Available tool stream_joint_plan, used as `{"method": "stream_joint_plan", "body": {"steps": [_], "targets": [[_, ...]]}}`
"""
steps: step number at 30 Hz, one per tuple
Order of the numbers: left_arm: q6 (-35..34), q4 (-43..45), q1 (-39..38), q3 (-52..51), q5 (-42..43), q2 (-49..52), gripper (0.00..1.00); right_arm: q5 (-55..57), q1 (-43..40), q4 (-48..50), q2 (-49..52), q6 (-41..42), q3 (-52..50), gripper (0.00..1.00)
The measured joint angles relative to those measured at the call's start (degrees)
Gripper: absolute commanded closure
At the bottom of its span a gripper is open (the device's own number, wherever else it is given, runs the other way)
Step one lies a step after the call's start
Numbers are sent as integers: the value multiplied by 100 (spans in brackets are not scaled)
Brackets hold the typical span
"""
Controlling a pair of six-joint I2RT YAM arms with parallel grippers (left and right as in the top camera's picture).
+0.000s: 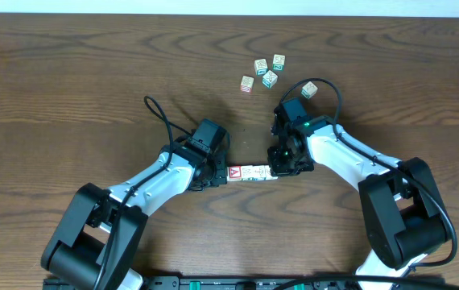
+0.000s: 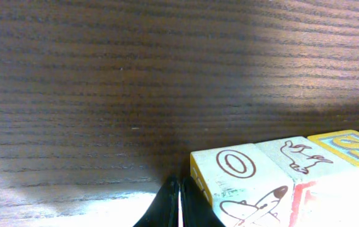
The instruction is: Lift 5 blocks
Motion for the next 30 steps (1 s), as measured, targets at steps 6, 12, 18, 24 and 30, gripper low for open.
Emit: {"method": "stream_joint_plan", "body": {"steps": [6, 12, 18, 24, 30], "targets": [[2, 7, 0, 0, -13, 0, 93, -11, -2, 39, 0, 105, -9, 99], [20, 13, 0, 0, -15, 0, 93, -7, -2, 61, 0, 136, -13, 99], [184, 28, 0, 0, -13, 0, 93, 15, -2, 63, 0, 136, -13, 99], [302, 39, 0, 0, -13, 0, 93, 17, -2, 61, 0, 138, -13, 99], [321, 42, 0, 0, -13, 0, 93, 22, -2, 61, 0, 138, -13, 99]]}}
